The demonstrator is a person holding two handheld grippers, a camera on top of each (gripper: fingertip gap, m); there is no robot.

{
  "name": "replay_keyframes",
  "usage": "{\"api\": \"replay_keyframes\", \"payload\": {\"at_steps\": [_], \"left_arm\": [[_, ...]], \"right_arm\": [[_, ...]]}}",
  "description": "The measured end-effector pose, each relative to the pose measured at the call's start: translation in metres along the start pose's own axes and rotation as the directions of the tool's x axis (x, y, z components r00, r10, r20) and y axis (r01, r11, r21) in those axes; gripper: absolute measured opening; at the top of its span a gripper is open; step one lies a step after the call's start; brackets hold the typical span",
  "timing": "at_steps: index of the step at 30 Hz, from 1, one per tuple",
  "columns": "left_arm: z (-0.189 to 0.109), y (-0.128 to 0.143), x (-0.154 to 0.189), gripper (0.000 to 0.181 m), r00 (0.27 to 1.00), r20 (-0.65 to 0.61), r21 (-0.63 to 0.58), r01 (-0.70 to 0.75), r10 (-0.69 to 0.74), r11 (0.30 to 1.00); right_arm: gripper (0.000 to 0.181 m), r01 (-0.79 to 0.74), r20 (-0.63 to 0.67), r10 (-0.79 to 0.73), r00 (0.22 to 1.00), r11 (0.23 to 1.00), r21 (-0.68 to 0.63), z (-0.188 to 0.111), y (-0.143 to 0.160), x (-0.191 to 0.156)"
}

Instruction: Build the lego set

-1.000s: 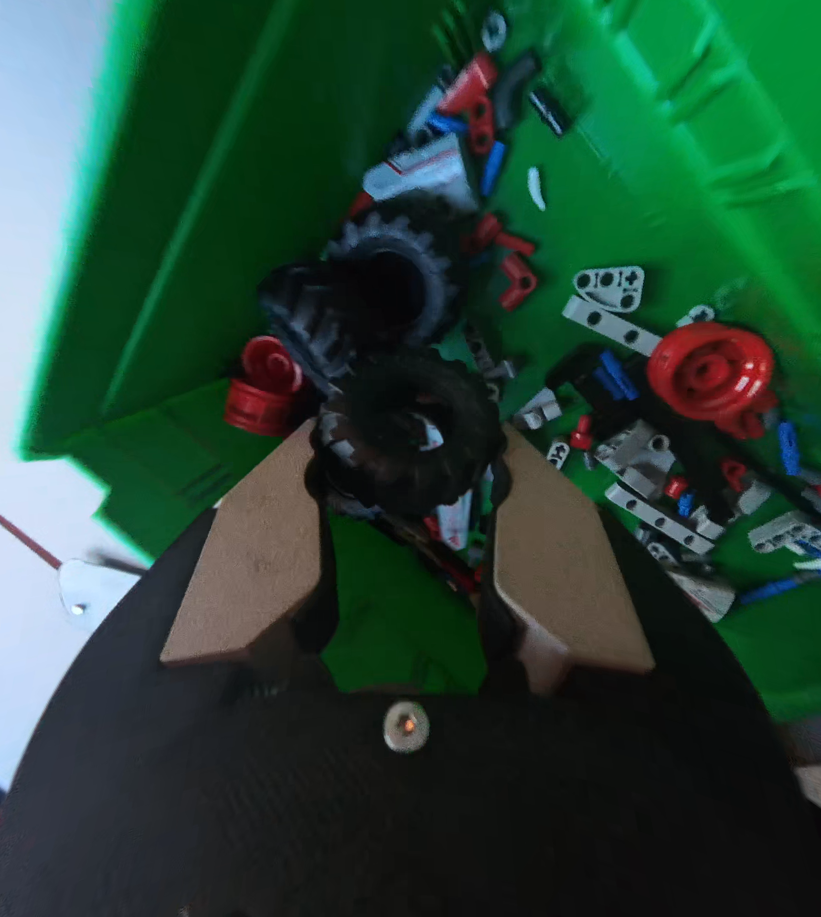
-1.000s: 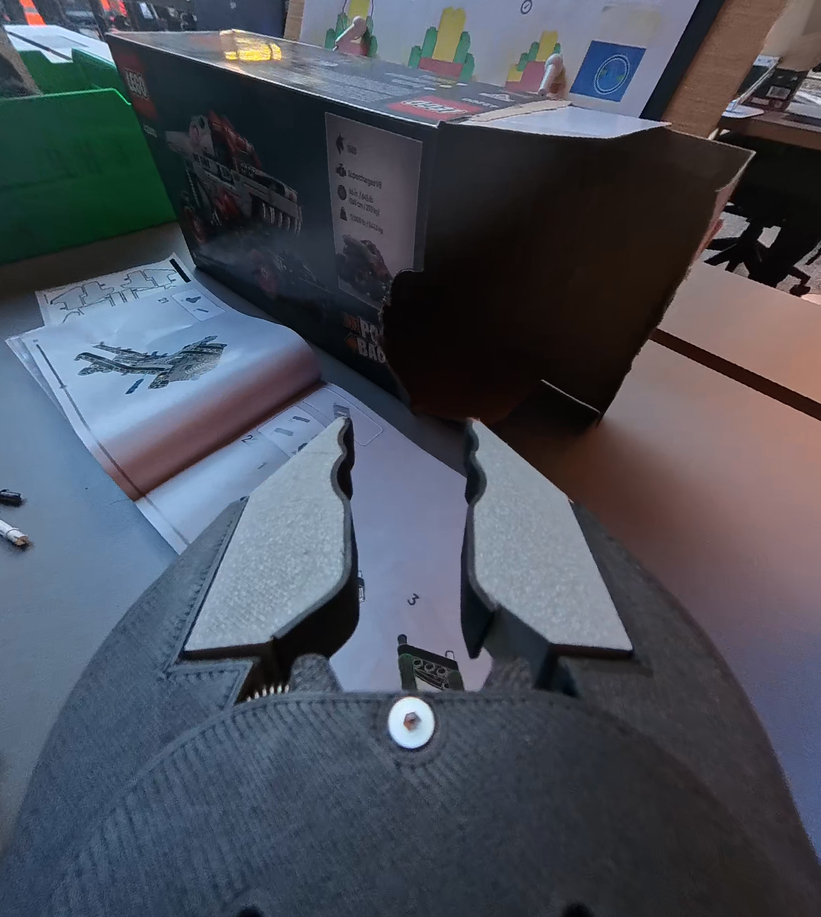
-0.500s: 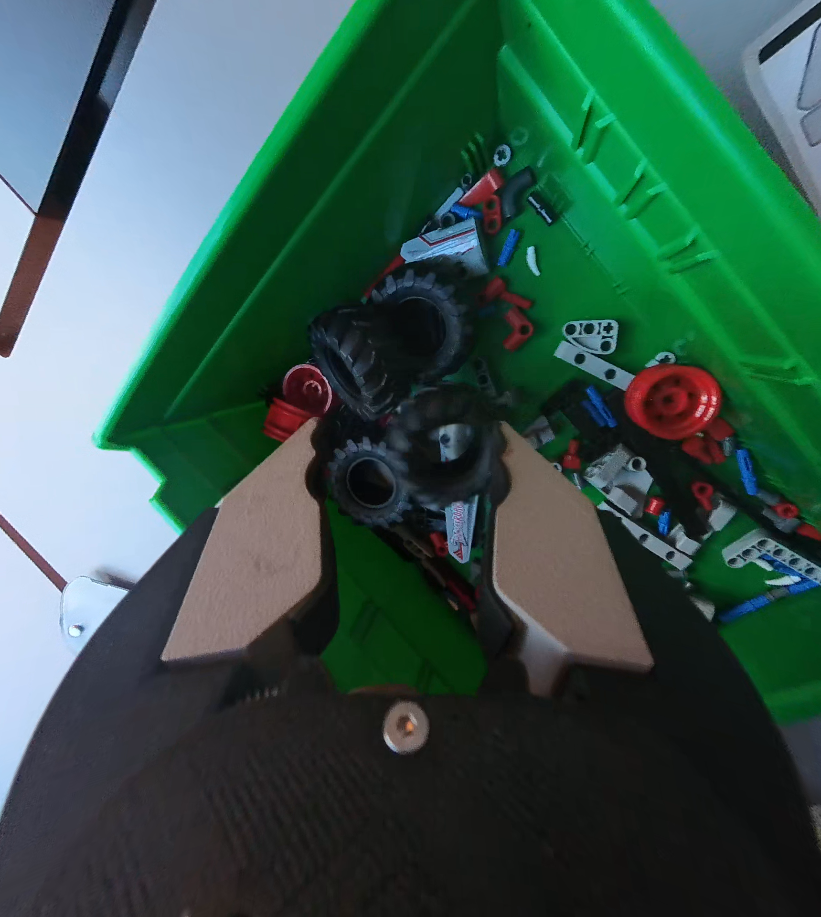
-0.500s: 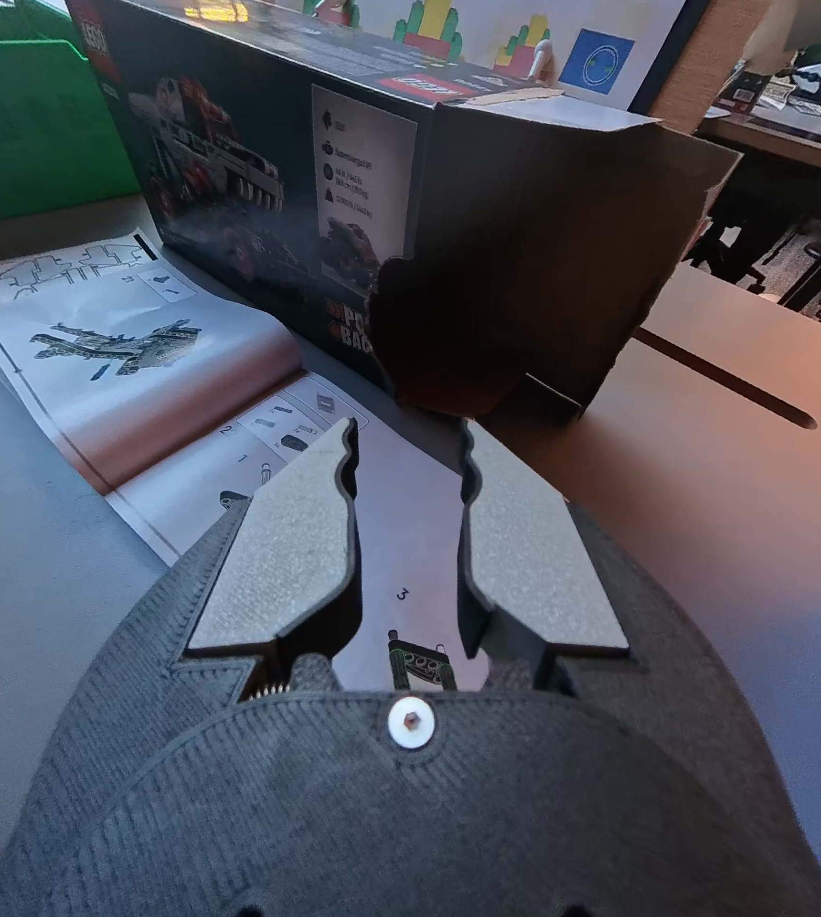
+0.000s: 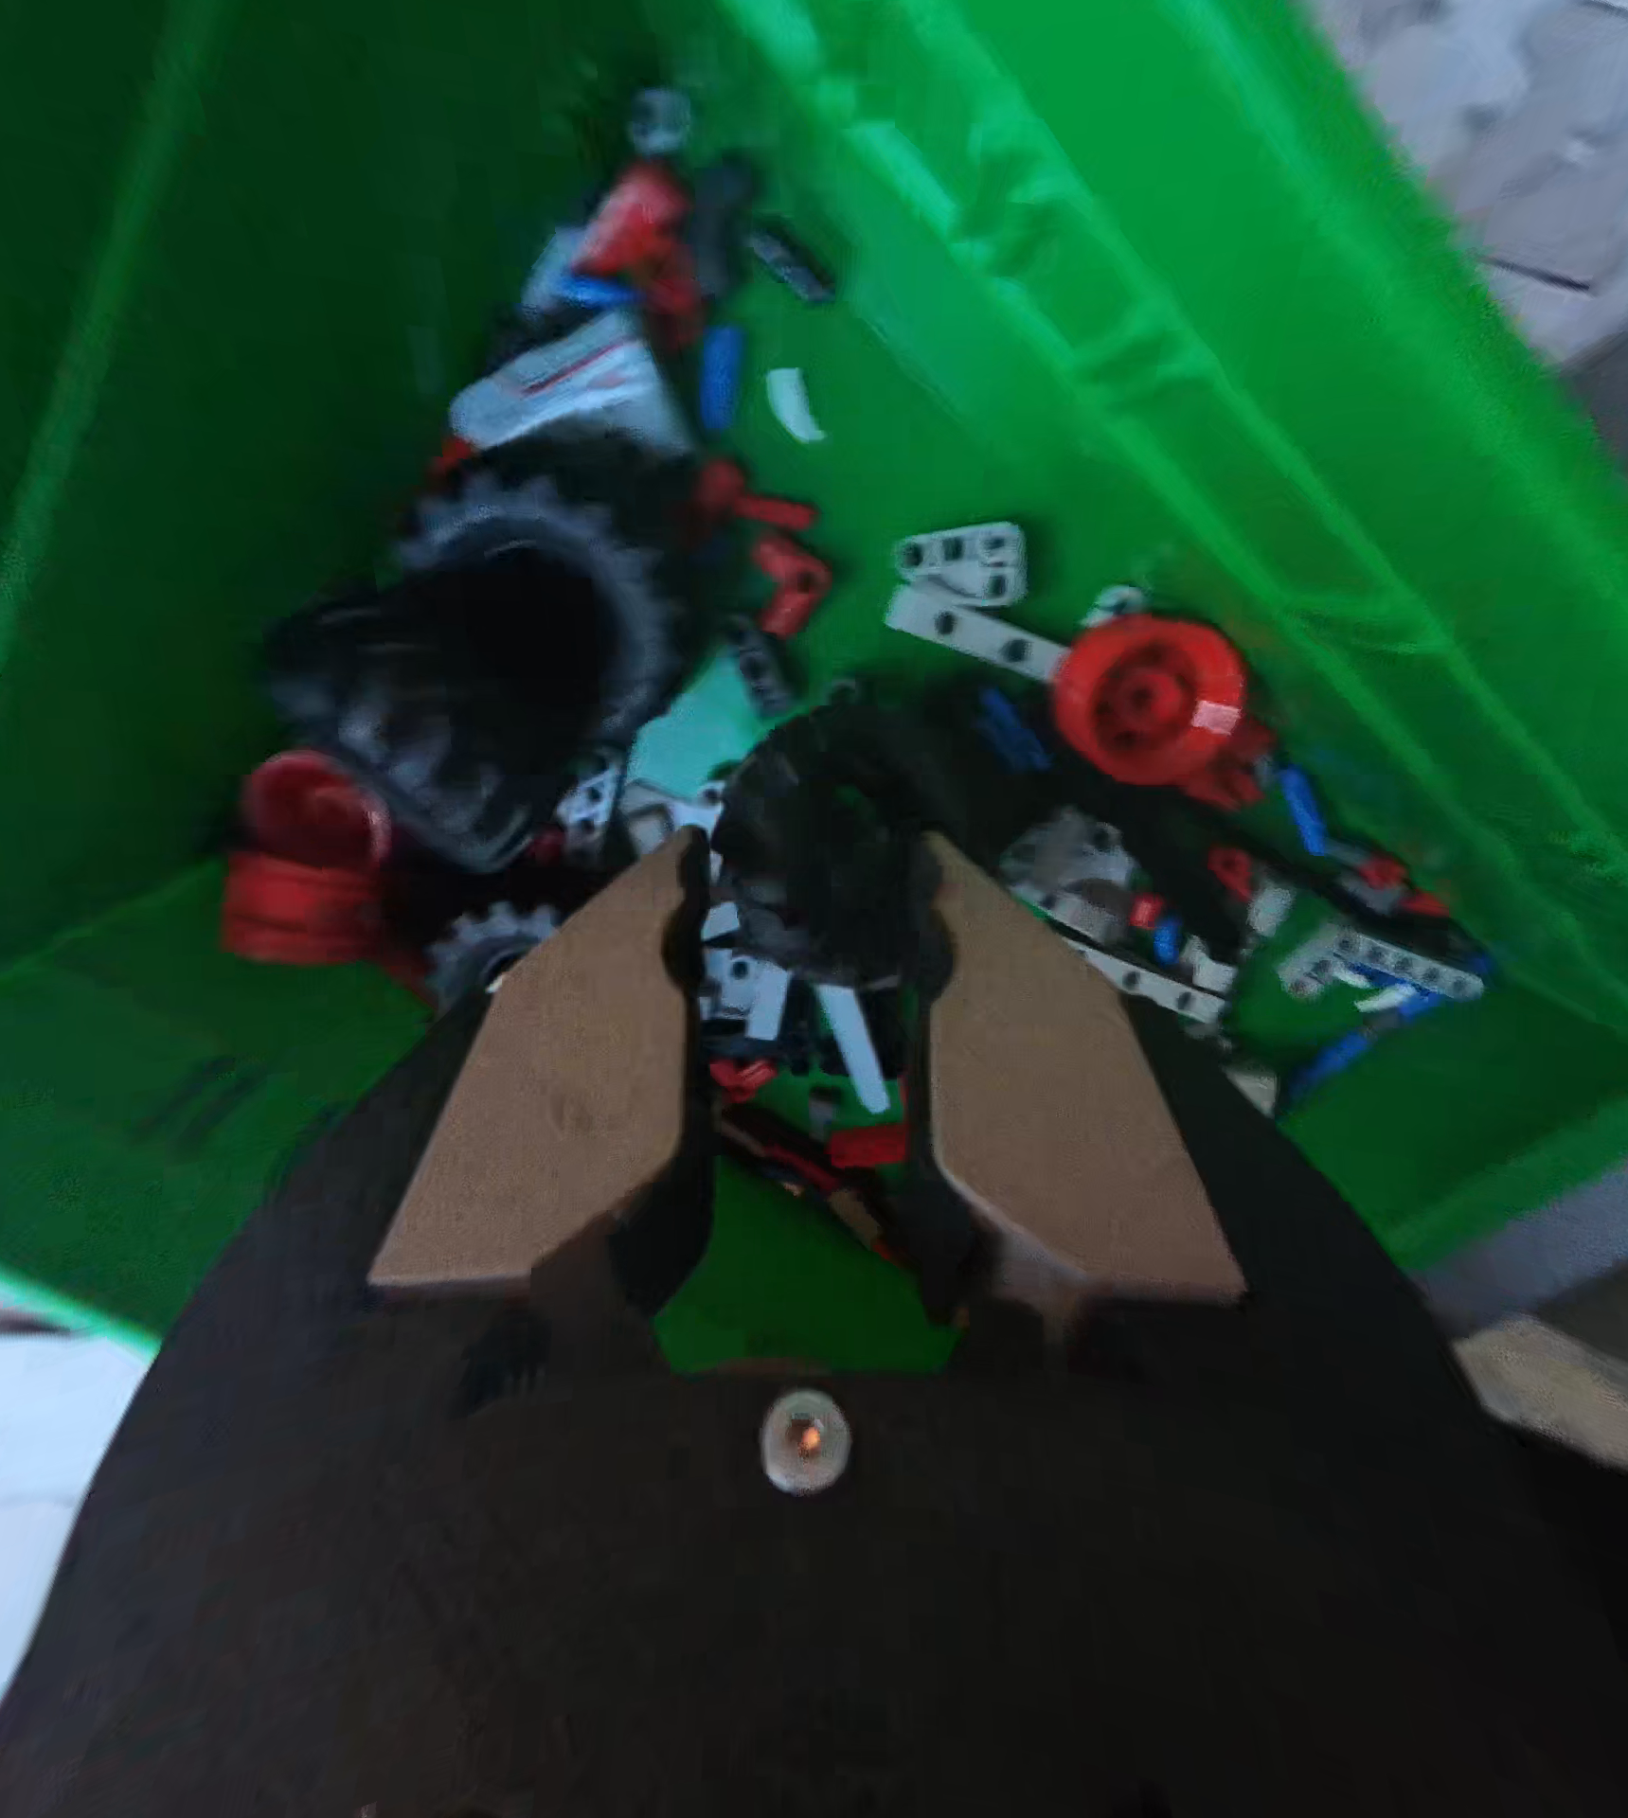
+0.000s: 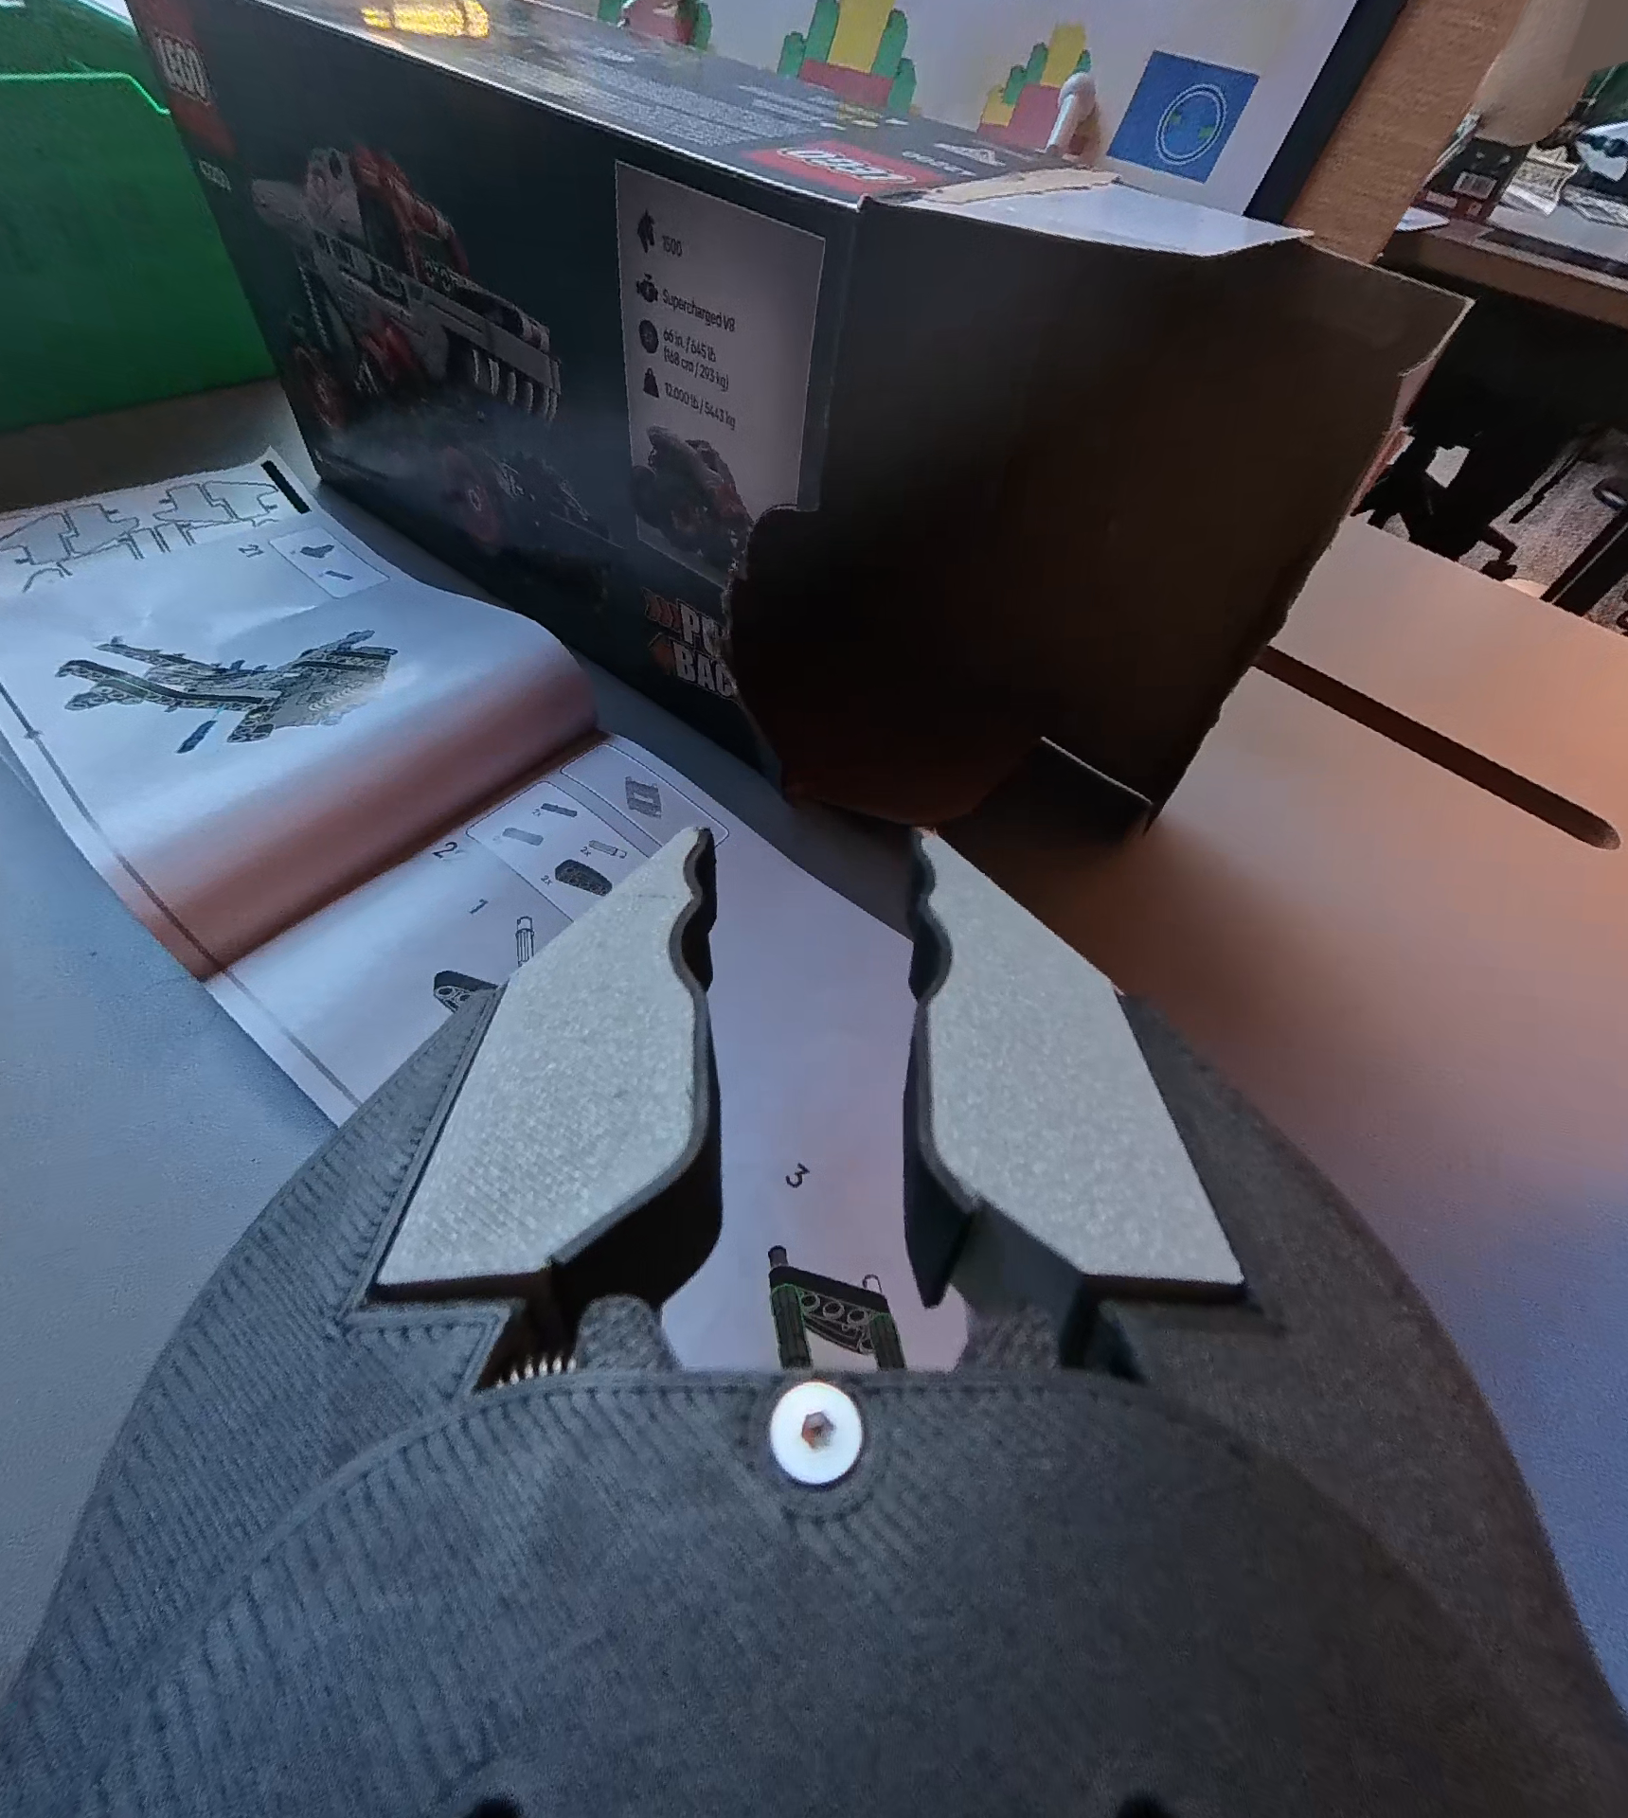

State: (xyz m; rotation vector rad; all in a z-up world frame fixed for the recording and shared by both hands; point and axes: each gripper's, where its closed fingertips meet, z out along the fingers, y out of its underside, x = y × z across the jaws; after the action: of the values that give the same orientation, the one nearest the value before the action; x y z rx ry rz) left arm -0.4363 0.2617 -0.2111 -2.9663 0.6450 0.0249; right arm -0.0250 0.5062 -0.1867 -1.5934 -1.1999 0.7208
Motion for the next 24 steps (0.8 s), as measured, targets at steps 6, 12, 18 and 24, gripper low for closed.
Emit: {"api": "replay_keyframes", "payload": {"at_steps": [6,12,18,24], "left_arm": [[-0.061,-0.062,0.005,0.042,1.000,0.030,0.411,-0.013,0.001,0.911],[-0.041,-0.032,-0.048,0.053,0.957,0.212,0.272,0.135,-0.197,0.953],[-0.024,0.000,-0.095,0.021,0.871,0.355,0.184,0.292,-0.340,0.939],[0.012,0.016,-0.036,0.003,0.982,0.135,-0.068,0.140,-0.130,0.988]], "right_arm": [[0.035,-0.002,0.008,0.002,1.000,1.000,0.000,0.000,0.000,-0.001],[0.034,-0.002,0.007,0.003,1.000,1.000,-0.005,0.001,0.001,-0.001],[0.032,0.002,0.001,-0.002,1.000,1.000,-0.011,0.001,0.001,-0.001],[0.031,0.000,0.004,0.000,1.000,1.000,-0.013,0.001,0.002,-0.001]]}}
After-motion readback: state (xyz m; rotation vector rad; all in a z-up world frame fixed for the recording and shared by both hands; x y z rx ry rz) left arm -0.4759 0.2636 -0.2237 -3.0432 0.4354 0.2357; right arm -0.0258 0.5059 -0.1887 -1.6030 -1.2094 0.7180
